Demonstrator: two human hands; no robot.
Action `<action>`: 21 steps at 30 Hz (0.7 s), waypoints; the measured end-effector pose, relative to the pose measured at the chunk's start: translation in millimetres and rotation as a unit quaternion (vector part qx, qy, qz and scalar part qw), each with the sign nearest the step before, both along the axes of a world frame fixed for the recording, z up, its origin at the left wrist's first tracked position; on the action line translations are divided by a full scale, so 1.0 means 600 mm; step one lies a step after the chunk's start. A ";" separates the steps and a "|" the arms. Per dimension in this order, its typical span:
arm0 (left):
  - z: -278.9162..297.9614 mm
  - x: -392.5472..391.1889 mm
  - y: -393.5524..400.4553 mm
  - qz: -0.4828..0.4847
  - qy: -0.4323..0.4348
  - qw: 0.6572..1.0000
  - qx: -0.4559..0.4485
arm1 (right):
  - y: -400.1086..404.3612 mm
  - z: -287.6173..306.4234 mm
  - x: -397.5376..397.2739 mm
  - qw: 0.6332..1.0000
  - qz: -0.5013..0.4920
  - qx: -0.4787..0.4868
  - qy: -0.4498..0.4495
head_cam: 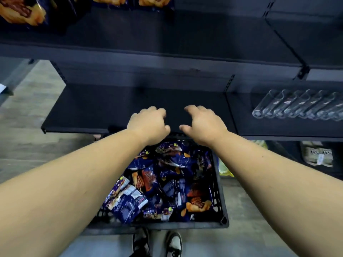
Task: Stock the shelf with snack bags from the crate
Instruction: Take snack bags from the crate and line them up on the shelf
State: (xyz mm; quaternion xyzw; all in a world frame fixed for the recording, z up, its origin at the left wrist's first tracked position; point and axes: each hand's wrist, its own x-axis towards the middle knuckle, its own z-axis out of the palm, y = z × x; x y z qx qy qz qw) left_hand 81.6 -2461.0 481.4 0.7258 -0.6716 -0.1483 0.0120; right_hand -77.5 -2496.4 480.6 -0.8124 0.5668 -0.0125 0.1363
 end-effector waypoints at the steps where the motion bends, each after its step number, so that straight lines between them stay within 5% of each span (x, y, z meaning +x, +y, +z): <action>1: -0.016 0.001 0.004 -0.001 0.001 1.000 0.011 | 0.005 -0.016 -0.002 1.000 -0.001 0.011 0.003; 21: -0.336 0.029 0.105 0.030 0.016 0.970 0.240 | 0.097 -0.306 -0.017 0.972 0.026 0.217 0.083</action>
